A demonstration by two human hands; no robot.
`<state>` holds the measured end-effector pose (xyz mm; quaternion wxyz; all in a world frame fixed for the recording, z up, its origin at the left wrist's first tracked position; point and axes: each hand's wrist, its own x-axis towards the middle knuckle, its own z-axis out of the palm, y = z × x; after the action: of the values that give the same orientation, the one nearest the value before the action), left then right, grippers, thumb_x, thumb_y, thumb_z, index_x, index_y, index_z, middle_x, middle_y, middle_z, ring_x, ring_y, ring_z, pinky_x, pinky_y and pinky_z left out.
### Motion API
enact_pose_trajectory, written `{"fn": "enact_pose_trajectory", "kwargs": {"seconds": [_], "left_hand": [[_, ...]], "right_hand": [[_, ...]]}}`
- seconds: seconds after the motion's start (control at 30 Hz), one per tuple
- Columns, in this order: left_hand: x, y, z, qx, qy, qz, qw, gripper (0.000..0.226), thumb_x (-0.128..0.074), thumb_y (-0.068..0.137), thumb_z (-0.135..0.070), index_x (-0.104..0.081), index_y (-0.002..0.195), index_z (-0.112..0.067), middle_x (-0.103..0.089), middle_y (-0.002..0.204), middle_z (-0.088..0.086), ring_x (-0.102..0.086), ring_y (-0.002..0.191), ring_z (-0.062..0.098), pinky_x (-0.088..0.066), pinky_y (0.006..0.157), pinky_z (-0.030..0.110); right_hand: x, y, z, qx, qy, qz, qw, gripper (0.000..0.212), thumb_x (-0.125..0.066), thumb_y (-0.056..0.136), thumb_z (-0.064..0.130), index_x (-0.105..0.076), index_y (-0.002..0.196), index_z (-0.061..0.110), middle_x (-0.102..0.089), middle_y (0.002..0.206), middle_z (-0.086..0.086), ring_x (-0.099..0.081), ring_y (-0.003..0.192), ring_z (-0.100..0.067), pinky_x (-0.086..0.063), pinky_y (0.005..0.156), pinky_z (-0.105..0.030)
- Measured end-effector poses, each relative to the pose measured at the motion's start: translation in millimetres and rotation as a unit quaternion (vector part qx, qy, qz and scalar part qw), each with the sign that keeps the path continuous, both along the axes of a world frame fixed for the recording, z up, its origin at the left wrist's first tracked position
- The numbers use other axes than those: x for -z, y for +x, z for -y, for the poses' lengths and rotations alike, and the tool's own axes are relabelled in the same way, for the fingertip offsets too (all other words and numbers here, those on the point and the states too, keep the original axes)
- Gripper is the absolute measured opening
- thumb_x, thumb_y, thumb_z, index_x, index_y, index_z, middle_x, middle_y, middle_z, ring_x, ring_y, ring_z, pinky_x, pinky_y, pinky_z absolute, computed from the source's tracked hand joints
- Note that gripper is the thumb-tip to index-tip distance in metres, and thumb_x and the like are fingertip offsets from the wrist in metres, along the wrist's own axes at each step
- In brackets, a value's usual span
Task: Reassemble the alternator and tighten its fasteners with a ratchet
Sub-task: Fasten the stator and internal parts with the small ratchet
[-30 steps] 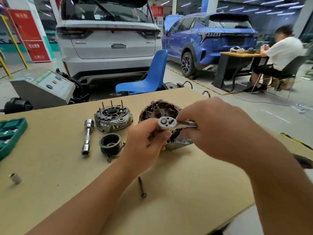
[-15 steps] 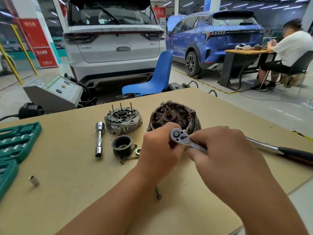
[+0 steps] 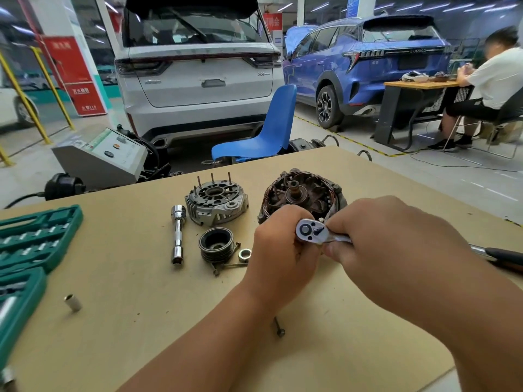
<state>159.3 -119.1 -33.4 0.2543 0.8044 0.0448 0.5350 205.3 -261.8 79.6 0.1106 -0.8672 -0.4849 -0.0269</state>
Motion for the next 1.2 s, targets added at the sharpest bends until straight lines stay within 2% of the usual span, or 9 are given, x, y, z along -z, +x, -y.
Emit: {"fn": "enact_pose_trajectory", "kwargs": {"seconds": [0.13, 0.27, 0.37, 0.43, 0.57, 0.73, 0.87, 1.03, 1.2], "left_hand": [[-5, -1, -4, 0.045, -0.035, -0.025, 0.998, 0.017, -0.072, 0.084, 0.005, -0.061, 0.071, 0.003, -0.062, 0.065, 0.011, -0.060, 0.056, 0.028, -0.047, 0.051, 0.045], [-8, -3, -5, 0.069, -0.074, -0.039, 0.994, 0.022, -0.073, 0.090, -0.009, -0.061, 0.076, 0.003, -0.063, 0.068, 0.011, -0.065, 0.059, 0.029, -0.051, 0.052, 0.045], [-8, -1, -6, 0.062, -0.088, -0.022, 0.994, 0.022, -0.072, 0.086, -0.004, -0.058, 0.071, -0.011, -0.059, 0.065, -0.001, -0.053, 0.058, 0.010, -0.044, 0.053, 0.027], [-7, 0, -7, 0.065, -0.094, -0.025, 0.993, 0.020, -0.071, 0.085, 0.000, -0.060, 0.071, -0.008, -0.060, 0.064, 0.000, -0.053, 0.057, 0.010, -0.046, 0.052, 0.029], [-5, -3, -7, 0.098, -0.119, -0.041, 0.987, 0.015, -0.073, 0.089, -0.010, -0.067, 0.084, 0.003, -0.064, 0.071, 0.014, -0.060, 0.062, 0.036, -0.051, 0.055, 0.049], [2, -6, -2, 0.077, -0.106, -0.024, 0.991, 0.019, -0.074, 0.082, 0.002, -0.065, 0.076, -0.014, -0.065, 0.070, 0.000, -0.057, 0.061, 0.016, -0.047, 0.053, 0.036], [6, -9, -2, 0.071, -0.118, -0.029, 0.990, 0.011, -0.074, 0.086, -0.010, -0.067, 0.078, -0.006, -0.066, 0.071, 0.008, -0.061, 0.062, 0.028, -0.051, 0.055, 0.046], [-1, -9, -3, 0.071, -0.073, -0.031, 0.994, 0.030, -0.069, 0.082, 0.005, -0.059, 0.072, -0.022, -0.058, 0.065, -0.010, -0.051, 0.058, 0.009, -0.042, 0.053, 0.029], [1, -6, 0, 0.100, -0.135, -0.046, 0.985, 0.008, -0.068, 0.087, -0.002, -0.067, 0.080, -0.004, -0.066, 0.071, 0.007, -0.061, 0.064, 0.030, -0.053, 0.058, 0.047]], "right_hand": [[-9, 5, -3, 0.007, -0.013, 0.103, 0.995, 0.012, -0.057, 0.094, 0.041, -0.059, 0.085, 0.033, -0.061, 0.081, 0.008, -0.060, 0.080, -0.020, -0.041, 0.078, -0.036], [-15, 1, -6, 0.003, 0.000, 0.251, 0.968, 0.004, -0.059, 0.090, 0.032, -0.060, 0.090, 0.036, -0.061, 0.084, 0.012, -0.051, 0.087, -0.017, -0.036, 0.100, -0.042], [-7, -4, -5, -0.024, -0.059, 0.199, 0.978, 0.019, -0.054, 0.092, 0.031, -0.040, 0.081, 0.025, -0.043, 0.076, 0.008, -0.035, 0.058, -0.014, -0.029, 0.052, -0.028], [-11, 0, -4, -0.003, -0.117, 0.198, 0.973, 0.021, -0.054, 0.093, 0.037, -0.038, 0.087, 0.025, -0.037, 0.078, 0.007, -0.033, 0.057, -0.013, -0.022, 0.048, -0.028], [-30, 22, 0, -0.030, -0.065, 0.333, 0.940, 0.003, -0.058, 0.089, 0.031, -0.060, 0.087, 0.033, -0.060, 0.079, 0.011, -0.057, 0.077, -0.018, -0.043, 0.083, -0.038], [-20, 3, -1, -0.075, -0.135, 0.217, 0.964, 0.024, -0.052, 0.087, 0.035, -0.036, 0.071, 0.026, -0.042, 0.074, 0.007, -0.042, 0.056, -0.013, -0.027, 0.049, -0.027], [-31, 15, -5, -0.076, -0.072, 0.310, 0.945, 0.019, -0.055, 0.083, 0.021, -0.042, 0.070, 0.024, -0.052, 0.072, 0.008, -0.052, 0.067, -0.017, -0.043, 0.075, -0.036], [-21, -4, -7, -0.078, -0.130, 0.219, 0.964, 0.032, -0.055, 0.090, 0.039, -0.036, 0.068, 0.024, -0.042, 0.071, 0.007, -0.040, 0.052, -0.012, -0.025, 0.046, -0.026], [-34, 5, -12, -0.069, -0.071, 0.310, 0.945, 0.029, -0.060, 0.085, 0.027, -0.038, 0.067, 0.024, -0.046, 0.066, 0.008, -0.038, 0.057, -0.014, -0.034, 0.064, -0.032]]}}
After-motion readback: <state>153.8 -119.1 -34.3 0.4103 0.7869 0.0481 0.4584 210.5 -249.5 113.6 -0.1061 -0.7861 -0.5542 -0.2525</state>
